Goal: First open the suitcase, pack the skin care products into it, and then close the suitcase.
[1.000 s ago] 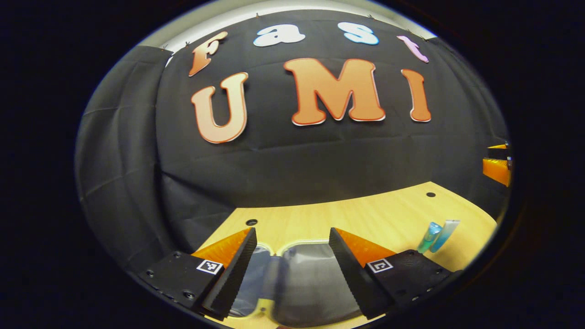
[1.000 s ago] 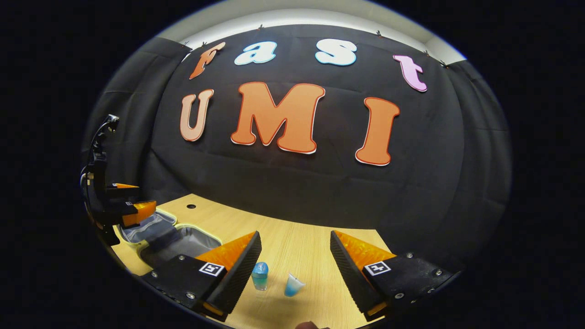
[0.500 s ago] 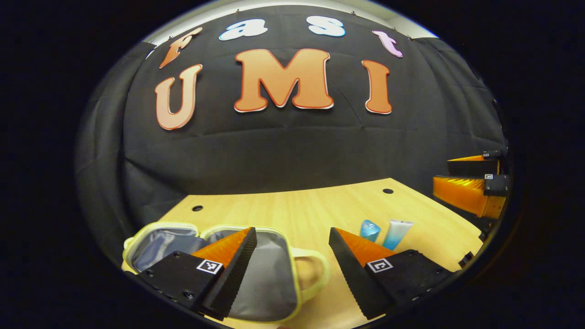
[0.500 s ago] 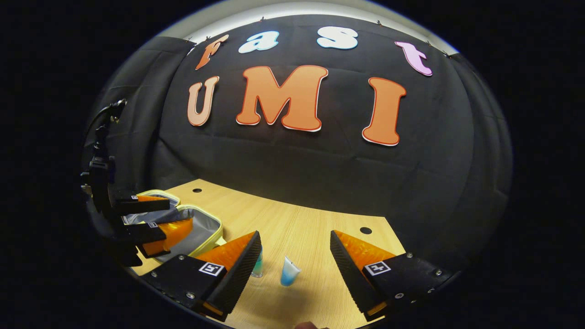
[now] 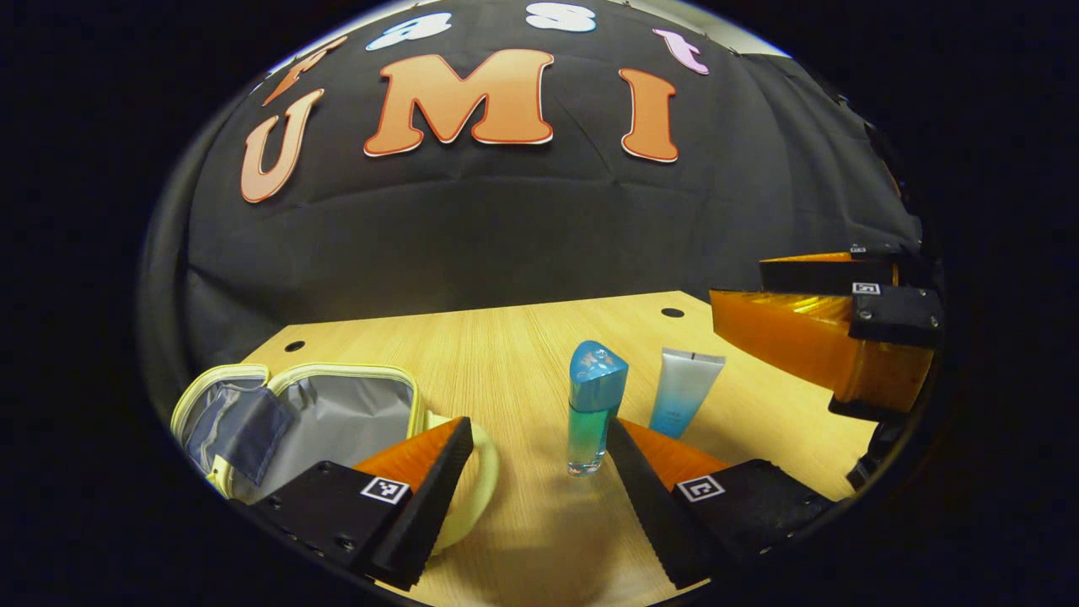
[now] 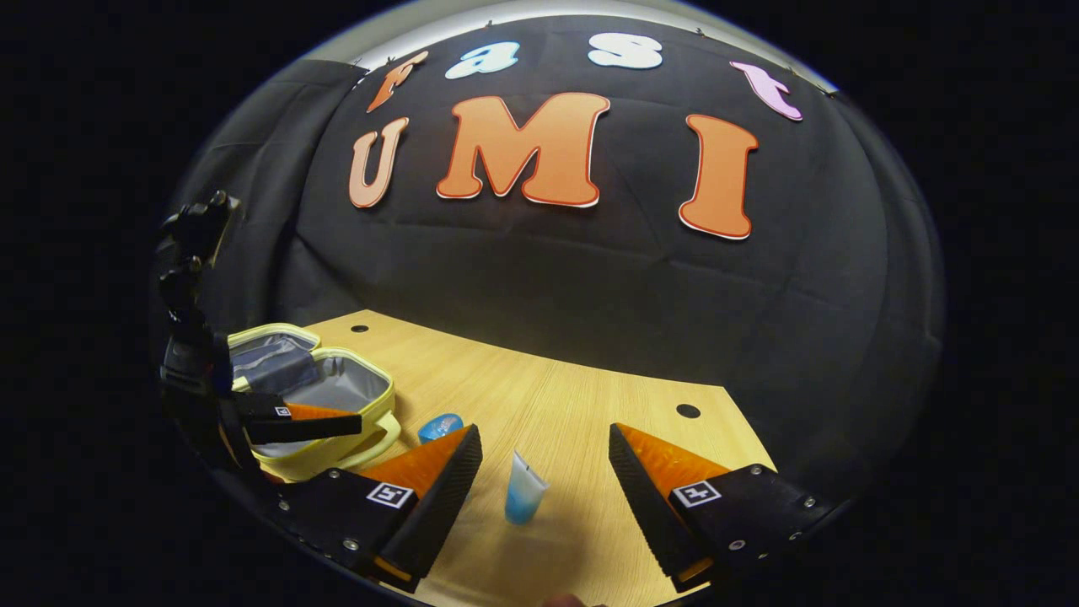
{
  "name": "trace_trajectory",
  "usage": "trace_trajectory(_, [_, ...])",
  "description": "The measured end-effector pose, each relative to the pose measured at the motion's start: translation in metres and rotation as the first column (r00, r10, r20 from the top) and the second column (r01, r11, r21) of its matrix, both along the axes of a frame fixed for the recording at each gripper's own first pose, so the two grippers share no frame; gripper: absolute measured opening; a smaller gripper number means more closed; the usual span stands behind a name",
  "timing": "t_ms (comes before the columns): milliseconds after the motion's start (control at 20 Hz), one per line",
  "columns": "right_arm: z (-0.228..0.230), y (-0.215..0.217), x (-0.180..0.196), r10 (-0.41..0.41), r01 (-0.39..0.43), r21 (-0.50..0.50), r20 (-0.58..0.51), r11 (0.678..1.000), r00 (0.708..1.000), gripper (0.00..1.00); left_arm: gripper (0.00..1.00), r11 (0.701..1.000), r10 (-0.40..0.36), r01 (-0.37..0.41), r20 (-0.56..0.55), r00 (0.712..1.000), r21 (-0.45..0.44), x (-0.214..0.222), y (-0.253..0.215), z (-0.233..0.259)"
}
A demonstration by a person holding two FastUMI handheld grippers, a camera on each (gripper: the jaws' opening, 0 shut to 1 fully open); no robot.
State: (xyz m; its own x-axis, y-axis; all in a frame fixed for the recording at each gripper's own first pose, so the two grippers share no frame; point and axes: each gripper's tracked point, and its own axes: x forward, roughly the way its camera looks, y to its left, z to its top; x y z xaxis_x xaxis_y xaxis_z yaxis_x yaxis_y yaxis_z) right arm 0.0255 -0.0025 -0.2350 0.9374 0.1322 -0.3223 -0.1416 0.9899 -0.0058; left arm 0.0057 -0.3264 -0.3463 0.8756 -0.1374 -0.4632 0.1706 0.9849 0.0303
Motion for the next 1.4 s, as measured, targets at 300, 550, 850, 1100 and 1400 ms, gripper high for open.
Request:
trace_trajectory(300, [-0.032,-0.006,-0.005,0.007,-0.006,0.014,-0.031,1.0,0.999,0.96,0.95,0.999,-0.038,0.038,-0.037,0.999,-0.02,0.021,-0.028,-0.038])
trace_trajectory(550, [-0.066,-0.009,-0.013,0.013,-0.011,0.032,-0.084,0.999,0.996,0.96,0.67,0.997,-0.074,0.07,-0.097,0.993,-0.042,0.026,-0.044,-0.067])
trace_trajectory(850, [-0.106,-0.006,-0.007,0.039,-0.03,0.064,-0.151,0.997,0.988,0.96,0.41,0.993,-0.11,0.106,-0.093,0.99,-0.048,0.031,-0.05,-0.068])
trace_trajectory(1100, [-0.122,0.007,0.007,0.083,-0.067,0.103,-0.168,0.992,0.982,0.96,0.4,0.994,-0.068,0.061,-0.083,0.994,-0.085,0.03,-0.047,-0.05])
trace_trajectory(1400, [-0.138,0.034,0.009,0.152,-0.128,0.126,-0.204,0.984,0.967,0.65,0.4,0.995,-0.057,0.052,-0.048,0.997,-0.087,0.028,-0.033,-0.013])
